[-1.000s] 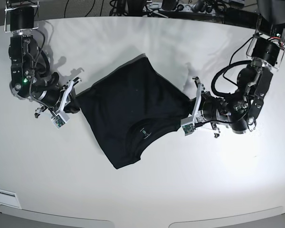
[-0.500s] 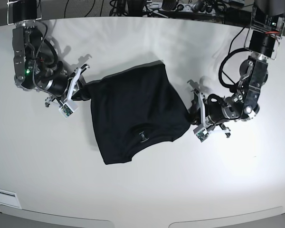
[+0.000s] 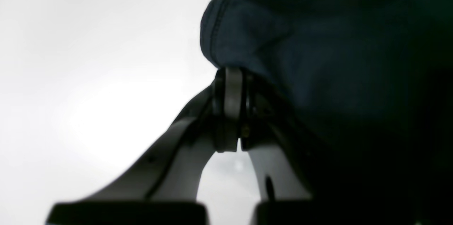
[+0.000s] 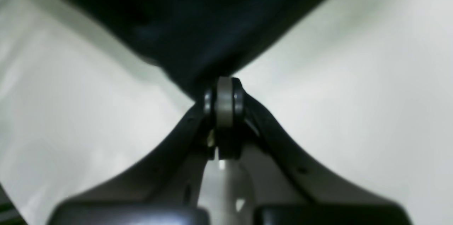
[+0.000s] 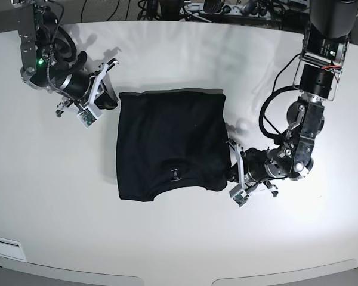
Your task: Fold the T-shirt properly
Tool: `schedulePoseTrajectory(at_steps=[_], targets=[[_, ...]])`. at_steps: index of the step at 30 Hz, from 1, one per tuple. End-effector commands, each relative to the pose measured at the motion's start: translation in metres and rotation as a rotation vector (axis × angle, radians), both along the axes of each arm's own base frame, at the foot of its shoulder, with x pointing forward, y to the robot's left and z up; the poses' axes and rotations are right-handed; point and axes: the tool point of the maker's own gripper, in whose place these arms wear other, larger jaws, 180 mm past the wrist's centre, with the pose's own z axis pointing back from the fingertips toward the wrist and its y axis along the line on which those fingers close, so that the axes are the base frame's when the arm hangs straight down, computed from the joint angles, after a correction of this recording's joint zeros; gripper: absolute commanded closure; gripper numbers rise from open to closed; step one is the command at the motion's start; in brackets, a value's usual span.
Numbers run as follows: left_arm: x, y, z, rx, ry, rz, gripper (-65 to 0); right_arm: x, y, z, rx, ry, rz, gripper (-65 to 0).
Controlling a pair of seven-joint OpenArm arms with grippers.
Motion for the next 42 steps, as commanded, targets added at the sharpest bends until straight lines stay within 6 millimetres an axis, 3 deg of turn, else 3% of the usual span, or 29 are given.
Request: schedulePoseTrajectory(at_steps=[1, 6, 10, 15, 18, 21, 30, 36, 42], targets=[[0.015, 0.004, 0.030, -0.034, -0.052, 0.014, 0.0, 0.013, 0.001, 0.025, 0.057, -0.083, -0.013, 0.0], [-0.011, -0.021, 0.077, -0.367, 0.082, -0.076, 0.0, 0.014, 0.015, 0.096, 0.345, -0.234, 0.073, 0.0], [-0.050, -0.031, 0.108, -0.654, 0.205, -0.203, 0.0, 0.011, 0.007, 0.135, 0.527, -0.256, 0.023, 0.0], [-0.082, -0.013, 0.086, -0.652, 0.287, -0.177, 0.0, -0.007, -0.014, 0.144, 0.583, -0.198, -0.004, 0.0], [-0.104, -0.009, 0.085, -0.656, 0.286, -0.148, 0.0, -0.029, -0.032, 0.129, 0.543, -0.120, -0.051, 0.0], [-0.139, -0.006, 0.081, -0.606, 0.282, -0.165, 0.0, -0.053, -0.045, 0.119, 0.467, -0.069, -0.101, 0.0], [-0.284, -0.020, 0.074, -0.503, 0.409, -0.236, 0.0, -0.129, -0.077, 0.101, 0.231, 0.129, -0.184, 0.0], [-0.368, -0.006, 0.060, -0.484, 0.644, -0.088, 0.0, -0.194, -0.076, 0.076, 0.221, 0.379, -0.239, 0.0], [-0.447, -0.012, 0.036, -0.444, 0.838, 0.048, 0.0, -0.255, -0.063, 0.041, 0.346, 0.636, -0.359, 0.0]])
